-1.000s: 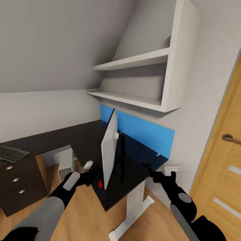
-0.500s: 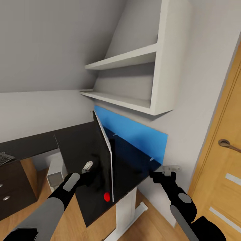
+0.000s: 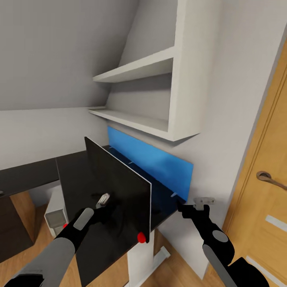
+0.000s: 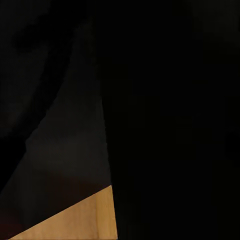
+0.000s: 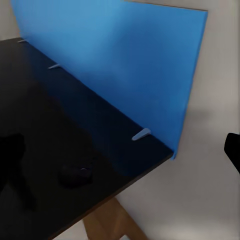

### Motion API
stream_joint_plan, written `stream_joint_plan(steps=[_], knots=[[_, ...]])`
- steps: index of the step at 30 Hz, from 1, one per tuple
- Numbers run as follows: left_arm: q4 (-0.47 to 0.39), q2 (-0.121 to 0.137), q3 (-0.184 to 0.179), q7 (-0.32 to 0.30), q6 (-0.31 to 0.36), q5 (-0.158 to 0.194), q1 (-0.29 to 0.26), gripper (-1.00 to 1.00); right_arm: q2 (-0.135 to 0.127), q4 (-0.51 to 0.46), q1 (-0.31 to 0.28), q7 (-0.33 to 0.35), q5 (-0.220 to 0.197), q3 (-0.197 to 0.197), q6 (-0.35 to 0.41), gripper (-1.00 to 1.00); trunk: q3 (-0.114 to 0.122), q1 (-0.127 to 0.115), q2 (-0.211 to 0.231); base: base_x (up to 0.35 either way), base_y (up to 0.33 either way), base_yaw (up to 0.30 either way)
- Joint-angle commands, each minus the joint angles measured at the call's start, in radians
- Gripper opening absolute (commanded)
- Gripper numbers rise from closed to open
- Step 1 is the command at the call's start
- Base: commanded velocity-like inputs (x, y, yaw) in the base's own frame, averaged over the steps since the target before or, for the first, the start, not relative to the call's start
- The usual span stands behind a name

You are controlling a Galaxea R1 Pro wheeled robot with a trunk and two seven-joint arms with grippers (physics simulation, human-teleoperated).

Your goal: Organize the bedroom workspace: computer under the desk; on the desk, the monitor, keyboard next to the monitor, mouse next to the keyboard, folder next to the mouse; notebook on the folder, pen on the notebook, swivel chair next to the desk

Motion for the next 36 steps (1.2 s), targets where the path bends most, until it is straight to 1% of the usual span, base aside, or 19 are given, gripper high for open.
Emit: stream_joint_plan(steps=[1,14,19,26,36], knots=[[-0.002,0.002,0.0,0.01,0.002,0.012,0.002,1.0,-0.001,-0.002,-0.001,-0.01,-0.008,0.003,0.002,1.0,-0.002,0.0,-0.001,0.032,-0.034,0.0],[0.0,0.008,0.002,0.01,0.001,0.012,0.011,1.0,-0.001,-0.002,-0.001,-0.01,-0.008,0.008,0.001,1.0,-0.002,0.0,-0.001,0.011,-0.009,0.0],[0.0,0.008,0.001,0.01,0.0,0.012,0.012,1.0,-0.001,-0.002,-0.001,-0.01,-0.008,0.009,0.001,1.0,-0.002,0.0,-0.001,0.143,-0.004,0.0],[-0.001,0.008,0.001,0.011,-0.029,0.012,0.02,1.0,0.003,-0.002,-0.001,-0.011,-0.007,0.011,0.002,1.0,-0.002,0.0,-0.001,0.107,-0.012,0.0],[0.0,0.009,0.002,0.011,-0.034,0.012,0.025,1.0,0.005,-0.001,0.0,-0.013,-0.006,0.012,0.002,1.0,-0.002,0.0,-0.001,0.01,-0.001,0.0]])
